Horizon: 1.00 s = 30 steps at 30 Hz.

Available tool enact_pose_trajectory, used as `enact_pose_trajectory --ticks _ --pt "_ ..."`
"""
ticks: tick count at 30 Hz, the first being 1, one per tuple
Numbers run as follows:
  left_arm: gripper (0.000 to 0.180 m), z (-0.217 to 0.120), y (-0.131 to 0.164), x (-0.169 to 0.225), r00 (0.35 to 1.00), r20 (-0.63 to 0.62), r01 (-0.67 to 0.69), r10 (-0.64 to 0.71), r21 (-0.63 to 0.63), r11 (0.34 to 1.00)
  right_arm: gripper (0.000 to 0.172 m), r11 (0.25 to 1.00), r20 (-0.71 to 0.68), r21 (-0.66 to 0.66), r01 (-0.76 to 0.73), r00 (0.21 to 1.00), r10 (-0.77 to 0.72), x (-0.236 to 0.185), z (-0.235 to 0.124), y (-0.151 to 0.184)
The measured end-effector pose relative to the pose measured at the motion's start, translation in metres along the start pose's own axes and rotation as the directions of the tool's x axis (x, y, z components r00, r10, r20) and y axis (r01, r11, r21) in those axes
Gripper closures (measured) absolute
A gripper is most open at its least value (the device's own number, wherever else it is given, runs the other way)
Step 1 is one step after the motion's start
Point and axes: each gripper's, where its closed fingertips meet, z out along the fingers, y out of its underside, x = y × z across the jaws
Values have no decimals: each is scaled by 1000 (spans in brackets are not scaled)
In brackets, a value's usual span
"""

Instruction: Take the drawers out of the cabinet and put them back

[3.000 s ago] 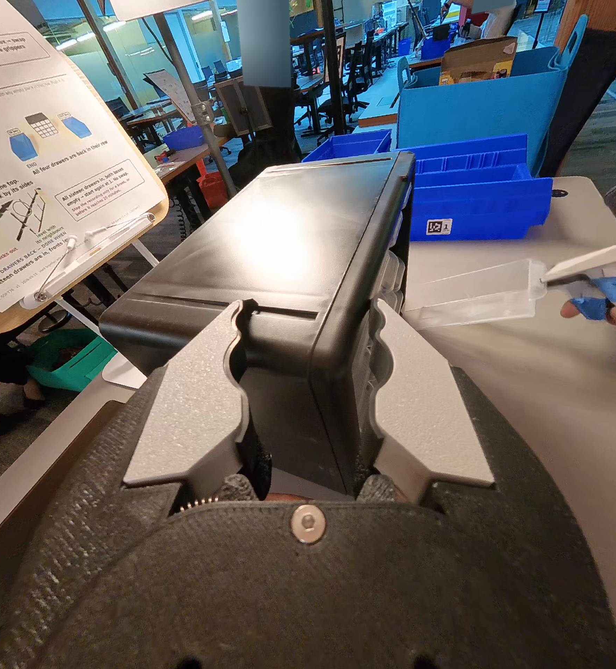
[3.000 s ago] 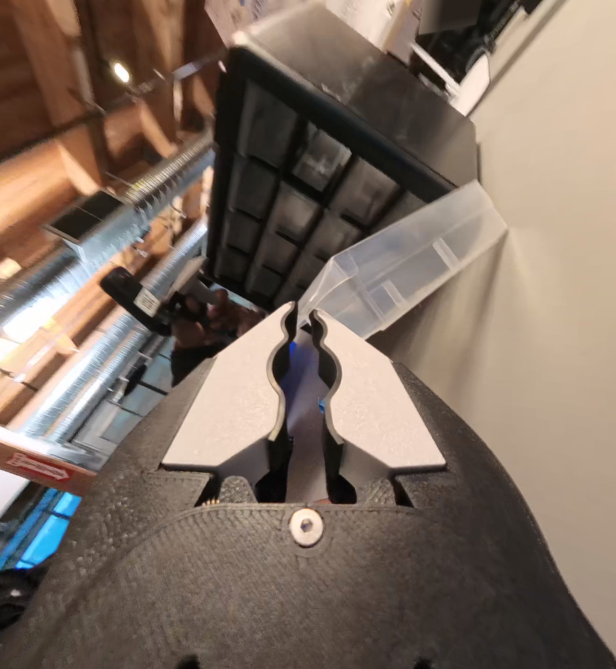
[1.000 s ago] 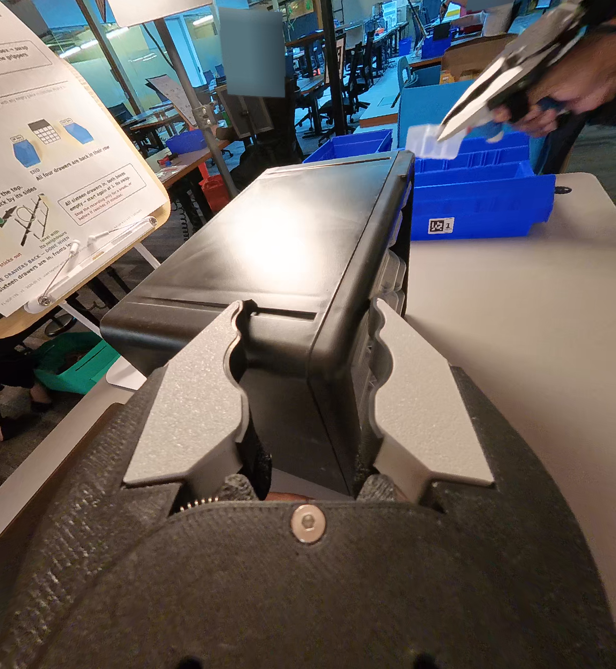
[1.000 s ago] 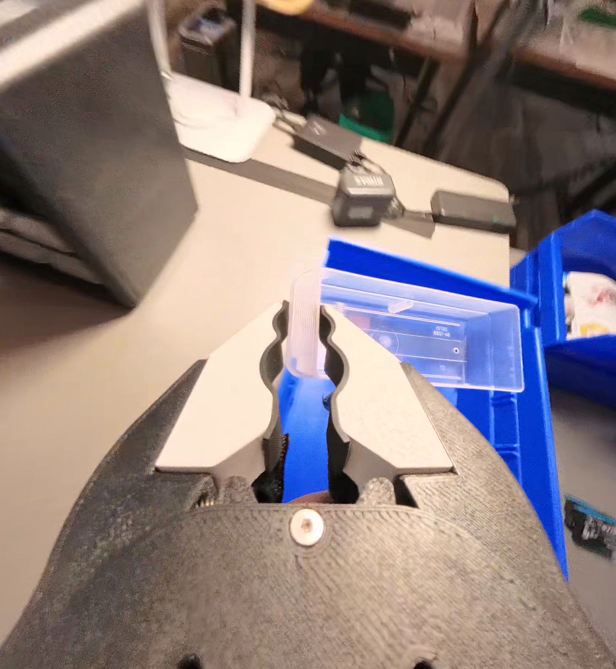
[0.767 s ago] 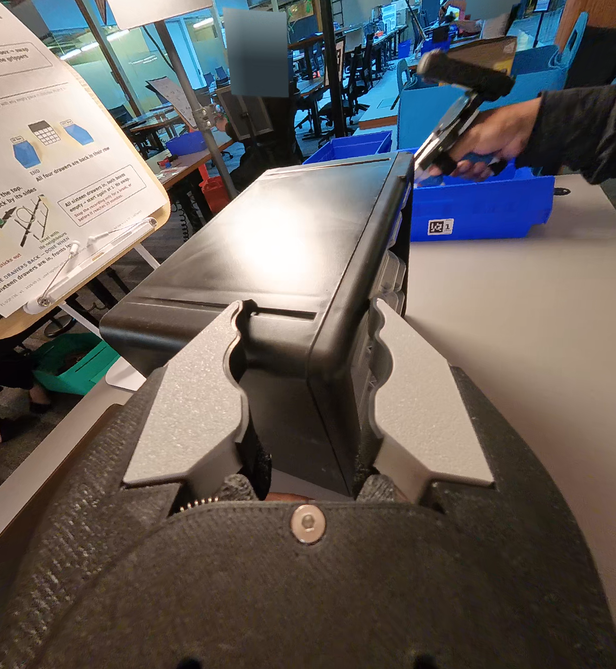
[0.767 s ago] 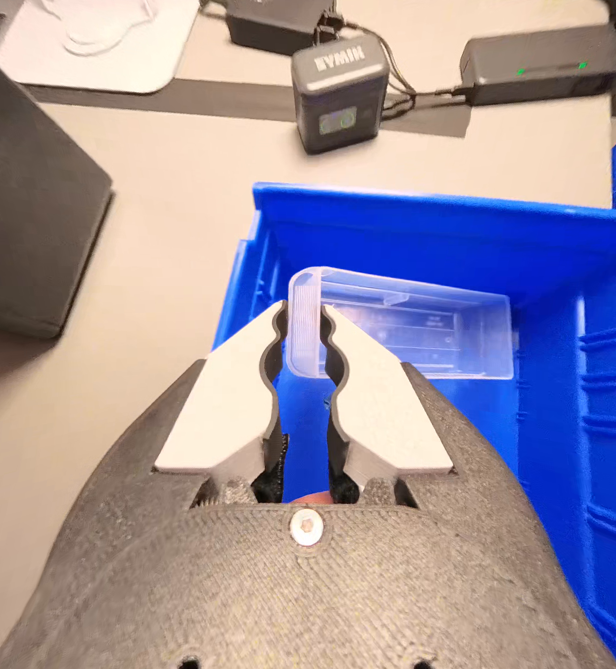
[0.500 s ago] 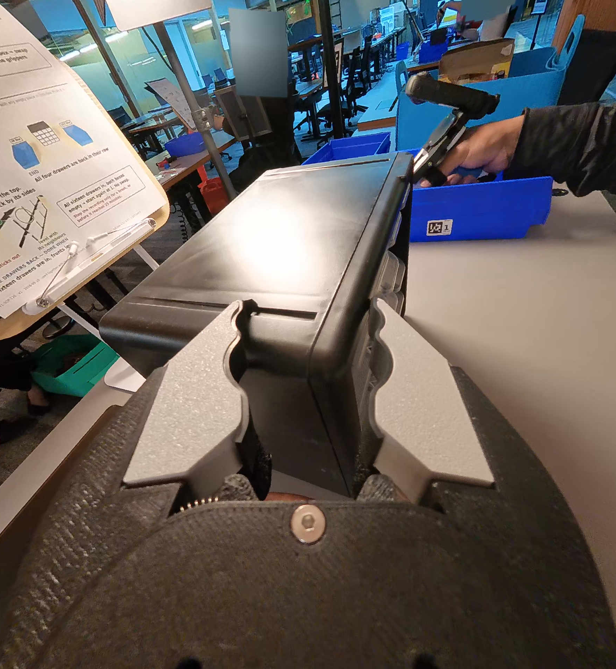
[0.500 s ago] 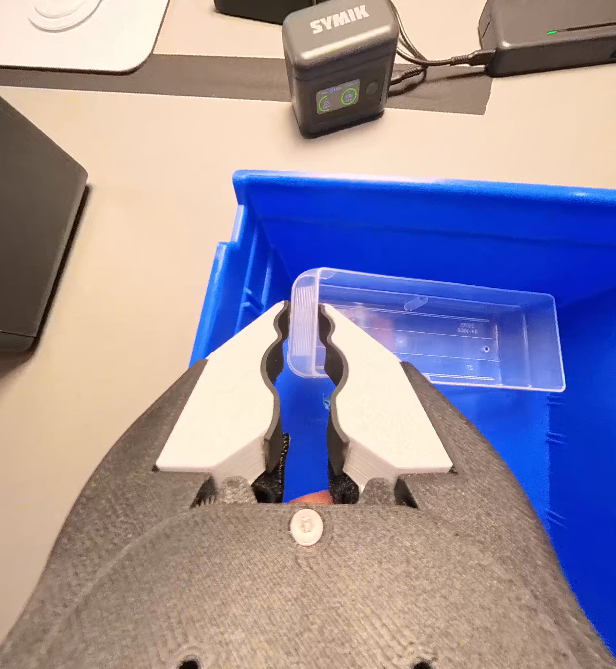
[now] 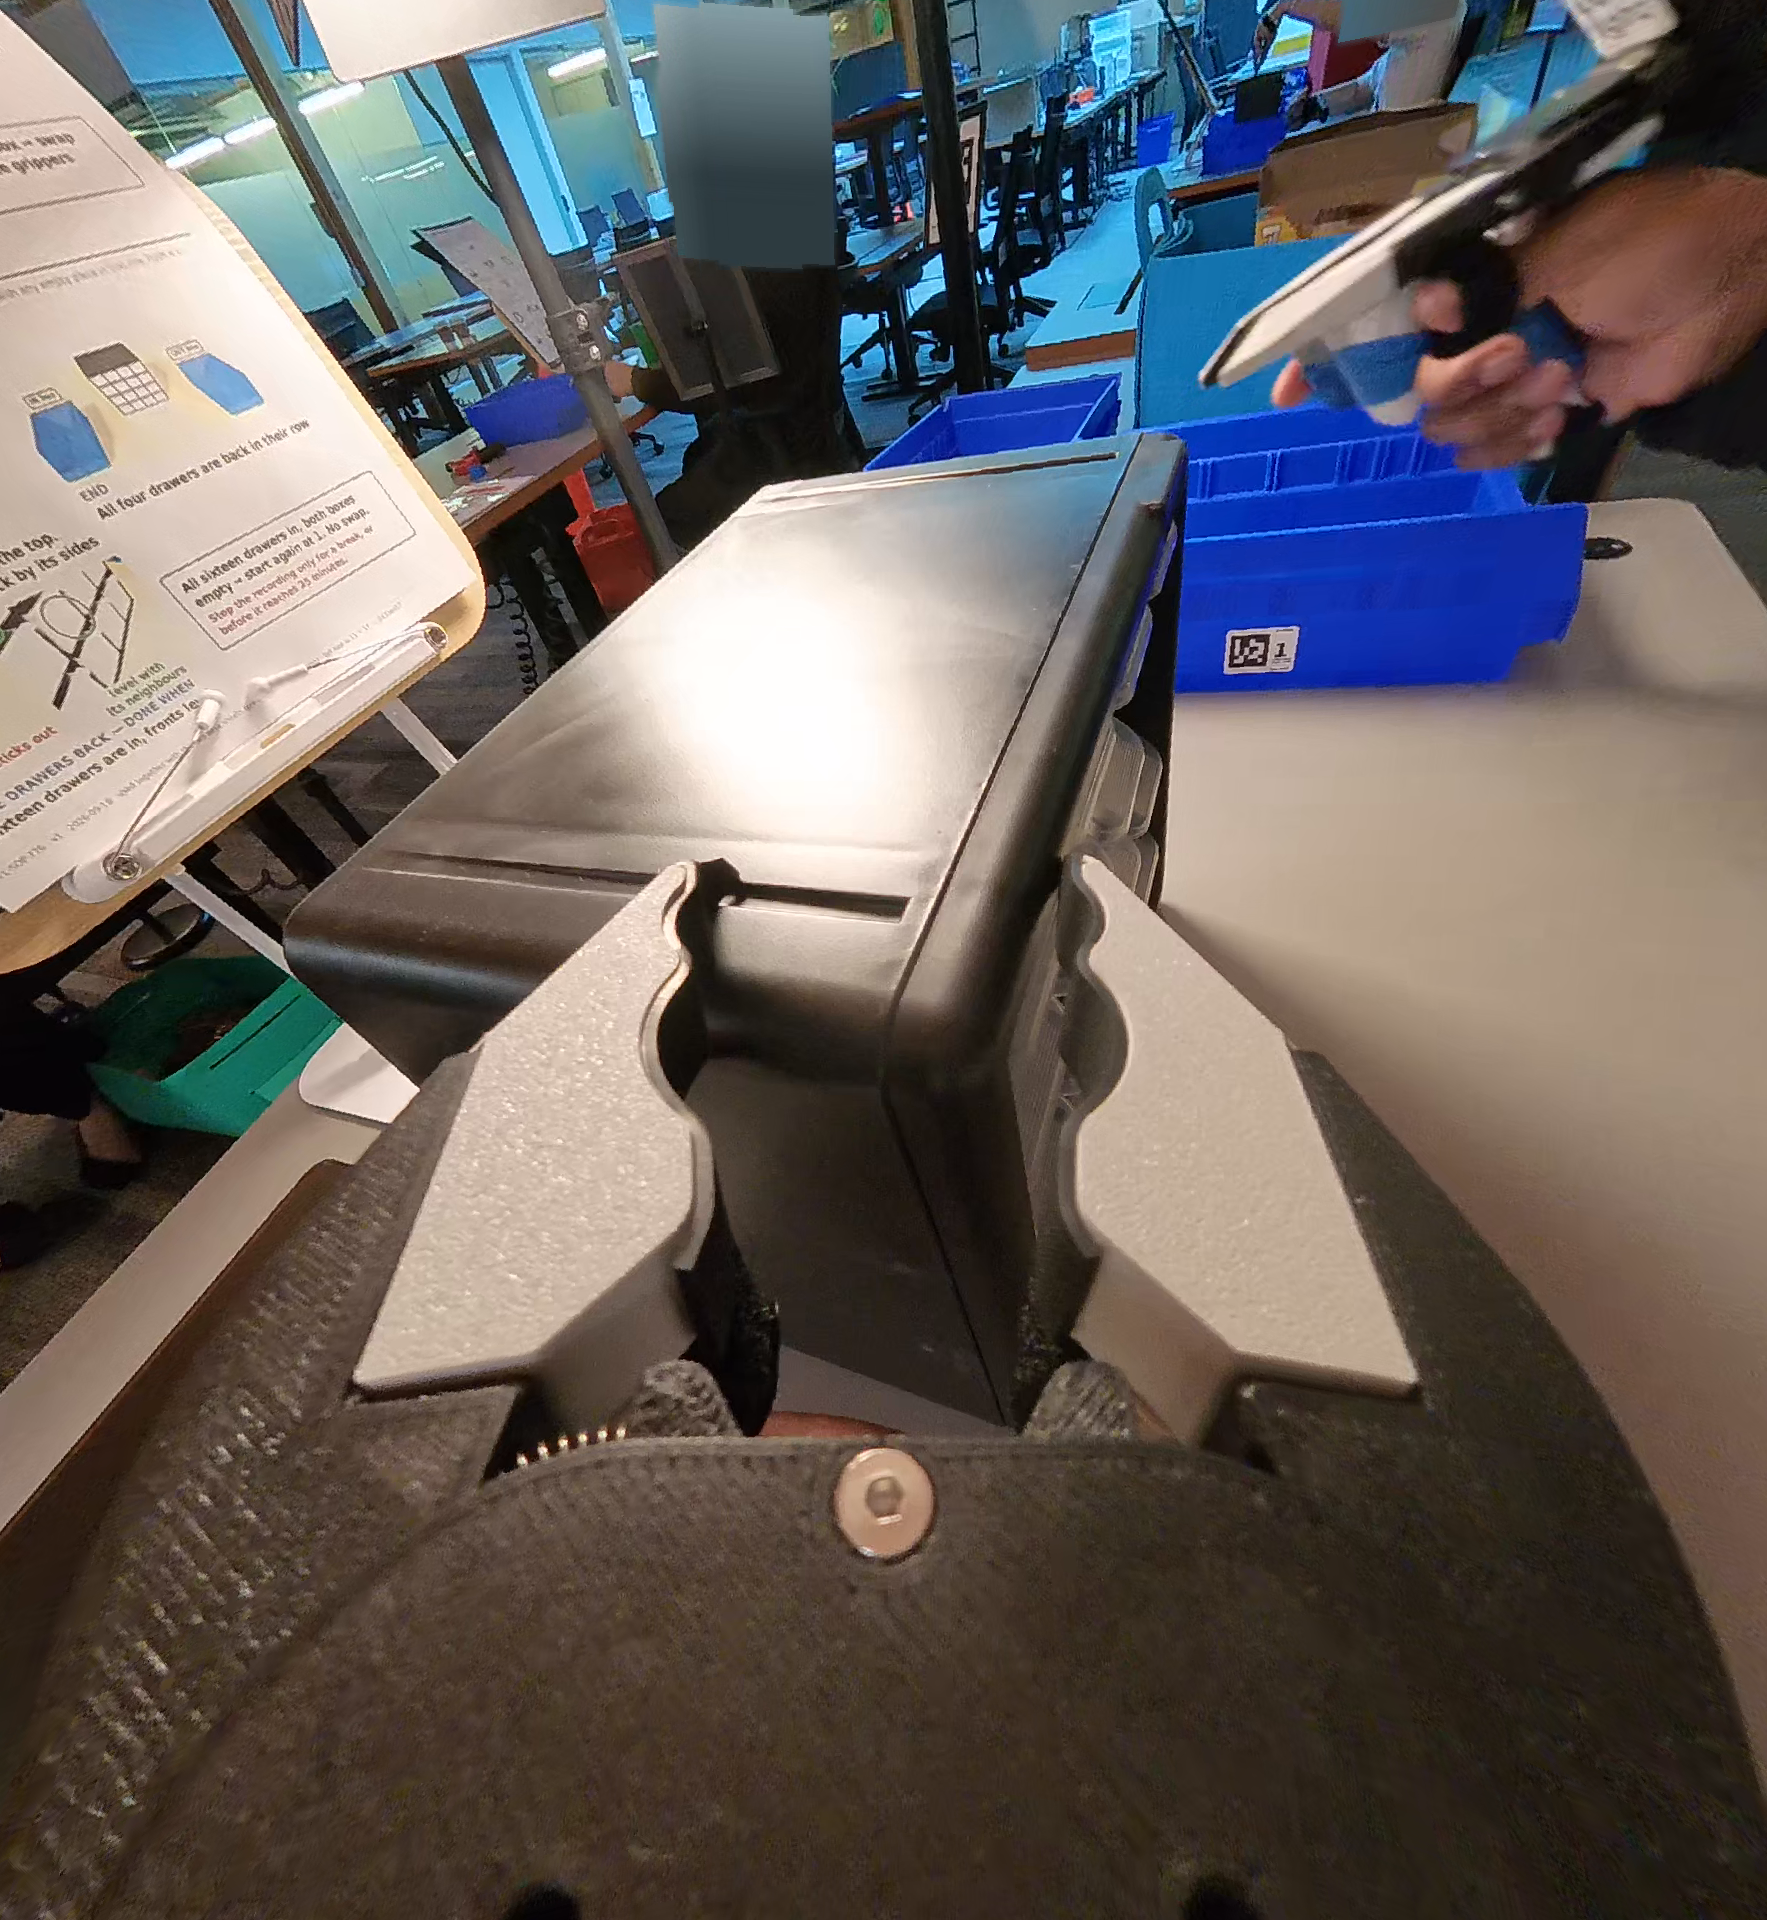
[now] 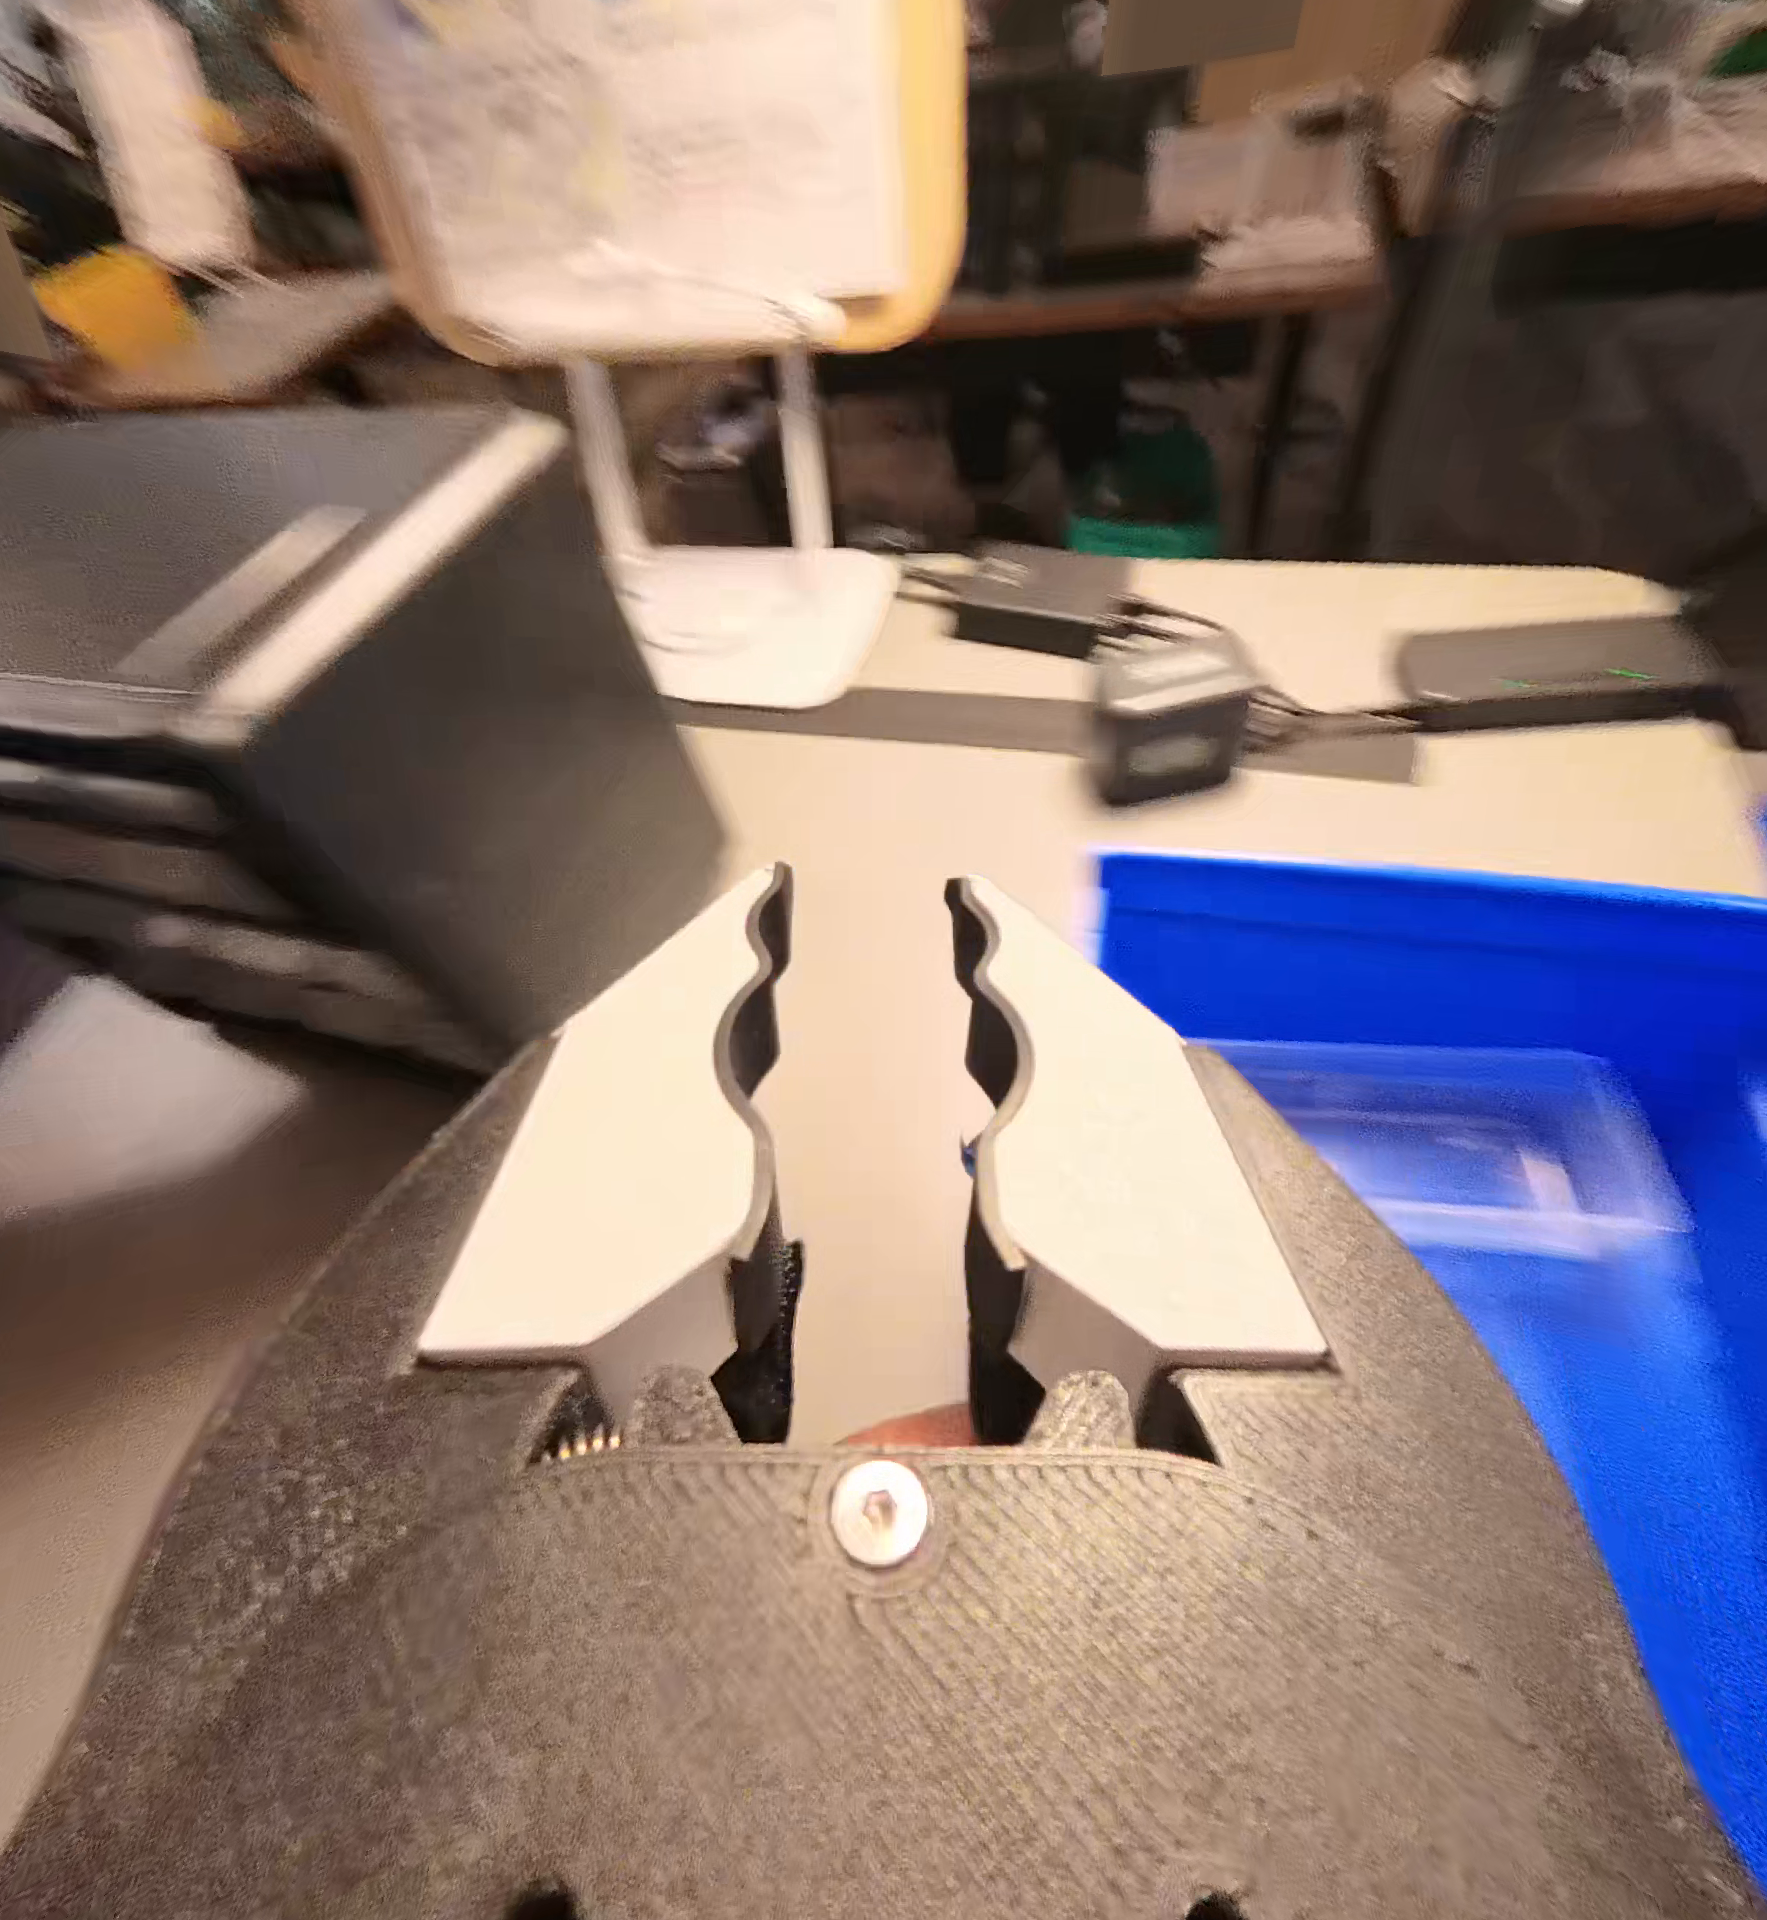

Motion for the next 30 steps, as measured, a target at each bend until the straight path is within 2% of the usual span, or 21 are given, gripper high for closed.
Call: enact_pose_trajectory --ticks 3,5,7,9,12,19,23,27,30 --pt "113 0 0 0 1000 2 -1 1 -4 1000 138 994 243 90 -69 969 46 -96 2 13" --pt "113 0 0 0 1000 3 -2 2 -5 1000 138 989 369 74 -127 925 91 -151 15 35" --pt "113 0 0 0 1000 5 -2 2 -6 1000 139 983 464 38 -182 874 144 -194 33 54" --pt "113 0 0 1 1000 4 0 0 -6 1000 139 976 486 5 -216 854 187 -217 54 66" --pt "113 0 0 1 1000 4 1 -1 -7 1000 137 965 463 -9 -263 854 237 -227 77 69" --pt "113 0 0 1 1000 -2 2 -2 -2 1000 136 899 442 20 -438 810 385 -224 95 57" --pt "113 0 0 1 1000 -1 1 -1 -4 1000 137 842 519 2 -539 720 460 -234 98 51" --pt "113 0 0 1 1000 0 0 0 -5 1000 157 757 559 1 -654 628 541 -232 100 48" --pt "113 0 0 1 1000 1 -1 1 -8 1000 160 704 600 -12 -710 558 573 -235 91 51"
